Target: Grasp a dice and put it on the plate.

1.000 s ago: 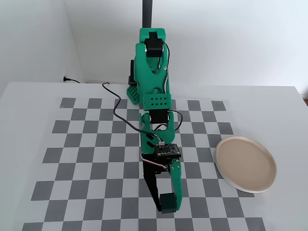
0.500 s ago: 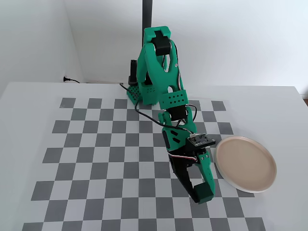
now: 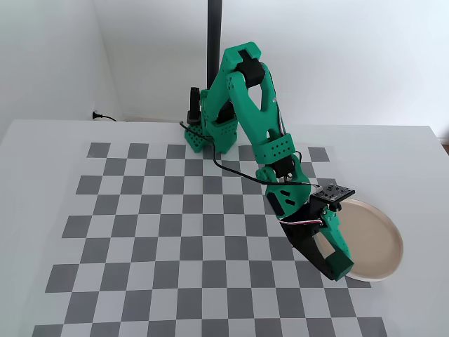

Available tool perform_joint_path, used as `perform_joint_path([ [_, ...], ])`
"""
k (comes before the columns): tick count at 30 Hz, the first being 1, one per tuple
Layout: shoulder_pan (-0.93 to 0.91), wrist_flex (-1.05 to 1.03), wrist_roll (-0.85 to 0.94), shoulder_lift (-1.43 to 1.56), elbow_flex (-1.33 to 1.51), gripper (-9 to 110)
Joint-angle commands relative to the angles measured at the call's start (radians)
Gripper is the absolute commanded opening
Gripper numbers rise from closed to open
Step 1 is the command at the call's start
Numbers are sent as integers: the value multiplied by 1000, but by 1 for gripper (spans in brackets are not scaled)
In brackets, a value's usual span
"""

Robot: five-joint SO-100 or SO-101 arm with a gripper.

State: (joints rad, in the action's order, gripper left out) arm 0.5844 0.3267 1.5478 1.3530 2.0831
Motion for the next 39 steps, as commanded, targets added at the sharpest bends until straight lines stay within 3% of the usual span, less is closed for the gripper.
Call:
perform_joint_path([
  [1,58,34,-3,9,-12,-4],
  [21,196,-100,-55,-359,-462,-4],
  [28,222,-106,-51,-413,-500,-4],
  [39,252,-43,-41,-383,-425,14],
])
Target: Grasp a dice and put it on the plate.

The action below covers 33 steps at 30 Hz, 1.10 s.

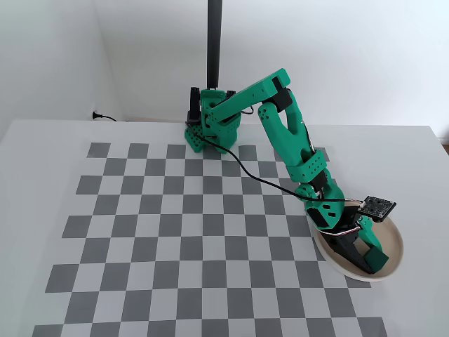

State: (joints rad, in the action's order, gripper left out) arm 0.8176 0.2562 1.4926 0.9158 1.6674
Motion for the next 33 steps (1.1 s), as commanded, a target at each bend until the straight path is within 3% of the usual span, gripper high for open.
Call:
perform_joint_path([
  [1,20,54,21,61,9,18],
  [33,-195,-244,26,449,14,21],
])
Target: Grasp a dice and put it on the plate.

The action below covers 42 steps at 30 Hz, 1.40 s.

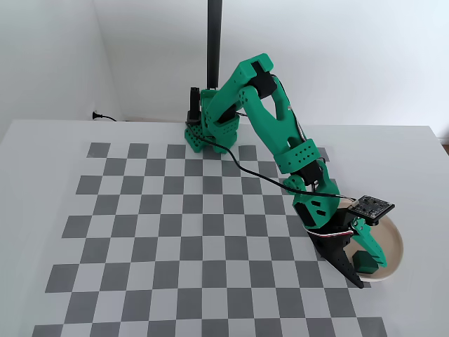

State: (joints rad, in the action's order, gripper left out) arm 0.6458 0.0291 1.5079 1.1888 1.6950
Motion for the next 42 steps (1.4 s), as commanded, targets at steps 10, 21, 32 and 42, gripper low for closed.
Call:
perform_joint_path([
  [10,-150,-158,-6,314,-34,22],
  [21,-419,-360,-58,437,-75,22],
  [32,-572,-558,-127,698,11,23],
  [42,-650,-494,-97,1028,387,20],
])
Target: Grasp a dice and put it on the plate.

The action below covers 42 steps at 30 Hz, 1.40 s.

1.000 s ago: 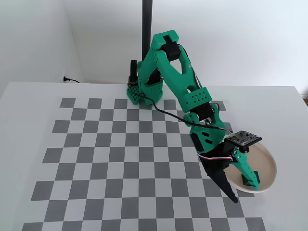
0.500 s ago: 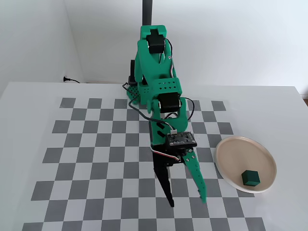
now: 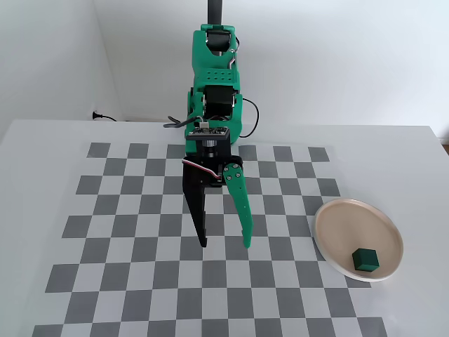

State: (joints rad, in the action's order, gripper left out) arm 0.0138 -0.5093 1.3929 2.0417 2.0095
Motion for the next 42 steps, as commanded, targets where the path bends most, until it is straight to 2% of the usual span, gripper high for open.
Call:
perform_joint_path([
  [1,-26,61,21,207,115,19],
  [9,-26,126,18,445,414,11],
  [17,-12,146,-5,640,678,-4],
  [26,-31,221,-21,807,974,-4],
  [33,-21,133,-209,830,992,-4],
  [36,-2,98,-457,859,1002,-4],
  [42,-37,66,-753,877,1011,-4],
])
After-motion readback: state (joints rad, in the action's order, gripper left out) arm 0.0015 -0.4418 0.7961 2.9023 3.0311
